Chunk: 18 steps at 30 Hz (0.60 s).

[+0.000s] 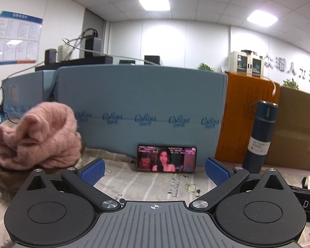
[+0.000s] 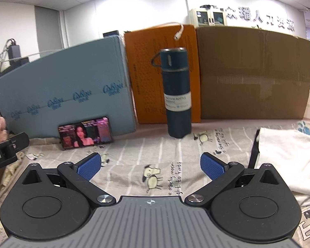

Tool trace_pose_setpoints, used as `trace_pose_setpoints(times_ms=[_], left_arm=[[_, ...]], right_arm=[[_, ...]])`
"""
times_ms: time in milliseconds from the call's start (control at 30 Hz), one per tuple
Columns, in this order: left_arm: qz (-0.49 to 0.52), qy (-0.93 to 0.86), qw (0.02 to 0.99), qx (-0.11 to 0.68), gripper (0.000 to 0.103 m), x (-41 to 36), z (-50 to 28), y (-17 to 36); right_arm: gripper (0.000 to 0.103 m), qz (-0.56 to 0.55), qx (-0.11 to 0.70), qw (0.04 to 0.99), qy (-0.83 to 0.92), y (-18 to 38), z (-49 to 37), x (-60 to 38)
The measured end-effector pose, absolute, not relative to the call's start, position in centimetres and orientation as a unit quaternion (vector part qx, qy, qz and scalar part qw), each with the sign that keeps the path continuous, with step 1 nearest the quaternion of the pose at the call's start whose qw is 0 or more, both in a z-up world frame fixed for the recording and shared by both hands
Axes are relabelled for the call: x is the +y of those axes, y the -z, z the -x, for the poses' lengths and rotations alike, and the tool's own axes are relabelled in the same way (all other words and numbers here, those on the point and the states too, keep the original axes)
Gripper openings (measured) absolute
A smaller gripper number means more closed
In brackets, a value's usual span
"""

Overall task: Fold clothes
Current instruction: 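Reach both grippers toward the crumpled pink knit sweater and grasp it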

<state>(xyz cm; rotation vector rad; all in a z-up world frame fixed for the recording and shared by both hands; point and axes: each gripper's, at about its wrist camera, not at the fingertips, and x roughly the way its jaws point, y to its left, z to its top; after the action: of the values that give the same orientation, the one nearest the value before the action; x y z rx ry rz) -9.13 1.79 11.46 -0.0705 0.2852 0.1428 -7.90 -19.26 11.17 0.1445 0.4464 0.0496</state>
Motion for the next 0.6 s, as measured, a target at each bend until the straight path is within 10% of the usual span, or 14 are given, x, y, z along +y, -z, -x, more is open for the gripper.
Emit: trace_pose_setpoints(times_ms=[600], left_arm=[[-0.004, -0.215, 0.973, 0.085, 0.103, 8.2, 16.3, -16.6]], right_arm=[[0.103, -0.13, 0.2, 0.958, -0.161, -15.0, 10.0, -13.9]])
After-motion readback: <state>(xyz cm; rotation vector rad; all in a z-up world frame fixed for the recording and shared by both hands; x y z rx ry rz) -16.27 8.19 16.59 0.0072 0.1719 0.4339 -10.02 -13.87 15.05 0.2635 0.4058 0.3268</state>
